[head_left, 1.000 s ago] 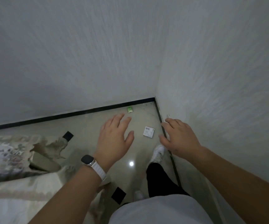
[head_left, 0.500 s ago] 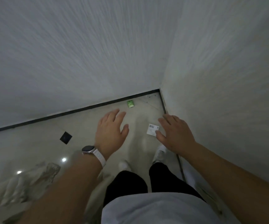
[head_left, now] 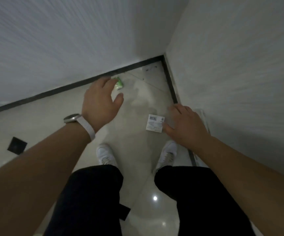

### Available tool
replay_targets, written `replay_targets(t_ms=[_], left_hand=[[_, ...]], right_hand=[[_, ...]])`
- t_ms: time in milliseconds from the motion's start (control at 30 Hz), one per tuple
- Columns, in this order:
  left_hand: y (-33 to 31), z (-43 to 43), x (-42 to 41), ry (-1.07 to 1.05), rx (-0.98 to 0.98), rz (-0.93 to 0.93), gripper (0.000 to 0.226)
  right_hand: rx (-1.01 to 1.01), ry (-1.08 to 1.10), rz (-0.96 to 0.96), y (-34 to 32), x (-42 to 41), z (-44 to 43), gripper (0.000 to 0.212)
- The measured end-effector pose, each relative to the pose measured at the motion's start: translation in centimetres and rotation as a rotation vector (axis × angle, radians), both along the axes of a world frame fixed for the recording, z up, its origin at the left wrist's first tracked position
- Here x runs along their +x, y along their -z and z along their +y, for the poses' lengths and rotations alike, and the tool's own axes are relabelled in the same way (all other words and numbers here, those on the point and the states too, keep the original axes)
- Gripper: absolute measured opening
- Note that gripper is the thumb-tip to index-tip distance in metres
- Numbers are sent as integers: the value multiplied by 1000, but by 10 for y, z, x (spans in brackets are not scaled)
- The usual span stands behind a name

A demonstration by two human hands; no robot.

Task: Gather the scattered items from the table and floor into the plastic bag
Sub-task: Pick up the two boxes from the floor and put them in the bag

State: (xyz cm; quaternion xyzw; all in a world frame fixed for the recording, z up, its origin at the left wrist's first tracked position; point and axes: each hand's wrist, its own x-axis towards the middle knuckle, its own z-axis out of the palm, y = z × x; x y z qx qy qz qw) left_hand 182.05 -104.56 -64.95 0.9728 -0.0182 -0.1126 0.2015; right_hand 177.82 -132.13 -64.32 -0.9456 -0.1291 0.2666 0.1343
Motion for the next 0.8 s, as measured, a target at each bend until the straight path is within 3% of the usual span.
replay_targets(t_ms=[200, 467, 633, 800], left_hand=[[162, 4, 45, 120, -6, 15, 54], [322, 15, 61, 74, 18, 90, 54], [381, 44, 69, 13, 62, 136, 68], [404, 65, 78, 45, 117, 162, 86]], right_hand=[[-59, -178, 108, 152, 19, 8, 66], [-111, -208, 204, 287, 40, 13, 84], [-147, -267, 326, 339, 28, 7, 110], [-236, -315, 326, 367, -1, 11, 130]])
